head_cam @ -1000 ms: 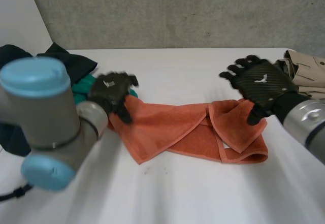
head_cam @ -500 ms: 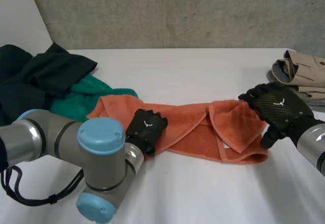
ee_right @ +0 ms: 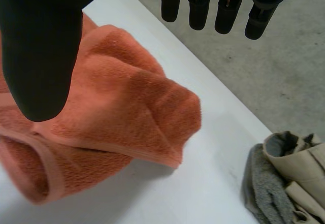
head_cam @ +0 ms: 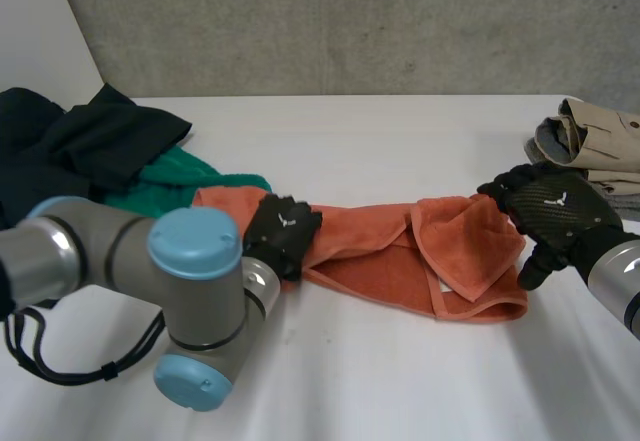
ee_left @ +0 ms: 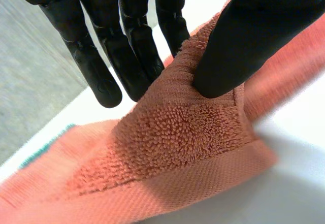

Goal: Fold the laundry.

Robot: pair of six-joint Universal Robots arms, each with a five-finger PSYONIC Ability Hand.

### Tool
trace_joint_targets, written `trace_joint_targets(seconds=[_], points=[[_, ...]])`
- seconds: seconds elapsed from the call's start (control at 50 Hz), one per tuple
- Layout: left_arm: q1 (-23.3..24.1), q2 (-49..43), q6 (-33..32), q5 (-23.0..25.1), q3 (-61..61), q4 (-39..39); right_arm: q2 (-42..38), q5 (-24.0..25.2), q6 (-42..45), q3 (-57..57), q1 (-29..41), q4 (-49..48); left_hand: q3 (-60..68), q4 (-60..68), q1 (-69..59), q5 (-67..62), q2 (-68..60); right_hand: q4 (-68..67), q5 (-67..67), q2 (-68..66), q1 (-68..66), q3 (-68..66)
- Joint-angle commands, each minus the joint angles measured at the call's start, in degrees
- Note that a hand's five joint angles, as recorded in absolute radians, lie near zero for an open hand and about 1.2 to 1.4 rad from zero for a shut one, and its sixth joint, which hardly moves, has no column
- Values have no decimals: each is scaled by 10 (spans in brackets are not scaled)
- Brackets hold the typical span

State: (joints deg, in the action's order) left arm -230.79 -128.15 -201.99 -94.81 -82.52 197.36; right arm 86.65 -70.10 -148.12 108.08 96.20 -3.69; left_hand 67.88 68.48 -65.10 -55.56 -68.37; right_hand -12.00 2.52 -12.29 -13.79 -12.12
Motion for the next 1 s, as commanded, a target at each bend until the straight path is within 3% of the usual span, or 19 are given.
trace_joint_targets(seconds=[0.02,0.2,0.3,0.44,0.52,0.6,0.62,0.66,0.76,0.84,0.92,1.0], points=[[2,115,5,2,-36,-12,-17,-31,-6,-54,-10,8,121,115,-149,-144,-116,20,-25,23,38,21],[-2,202,5,4,-40,-77,-94,-54,-28,-196,-6,138,121,115,-149,-144,-116,20,-25,23,38,21],[-3,226,6,3,-38,-93,-168,-52,-105,-282,26,213,121,115,-149,-144,-116,20,-25,23,38,21],[-4,251,8,3,-42,-94,-256,-55,-190,-342,83,209,121,115,-149,-144,-116,20,-25,23,38,21],[-5,258,8,2,-42,-94,-303,-89,-238,-371,122,167,121,115,-149,-144,-116,20,-25,23,38,21],[-5,258,8,2,-41,-93,-343,-155,-240,-386,139,96,121,115,-149,-144,-116,-226,220,-223,-208,-224],[-6,258,7,2,-41,-93,-348,-177,-230,-387,139,77,121,115,-149,-144,-116,-435,429,-432,-417,-433],[-14,259,7,1,-39,-92,-344,-195,-213,-387,140,65,121,115,-149,-144,-116,-679,674,-676,-661,-678],[-48,268,7,2,-37,-93,-285,-208,-162,-366,135,60,121,115,-149,-144,-116,-680,675,-677,-662,-679],[-75,292,7,3,-38,-94,-172,-186,-108,-341,131,69,121,115,-149,-144,-116,-680,675,-677,-662,-679],[-95,325,3,5,-40,-94,-57,-134,14,-329,88,136,121,115,-149,-144,-116,-680,675,-677,-662,-679],[-115,347,1,7,-46,-106,-16,-108,112,-328,26,229,121,115,-149,-144,-116,-680,675,-677,-662,-679]])
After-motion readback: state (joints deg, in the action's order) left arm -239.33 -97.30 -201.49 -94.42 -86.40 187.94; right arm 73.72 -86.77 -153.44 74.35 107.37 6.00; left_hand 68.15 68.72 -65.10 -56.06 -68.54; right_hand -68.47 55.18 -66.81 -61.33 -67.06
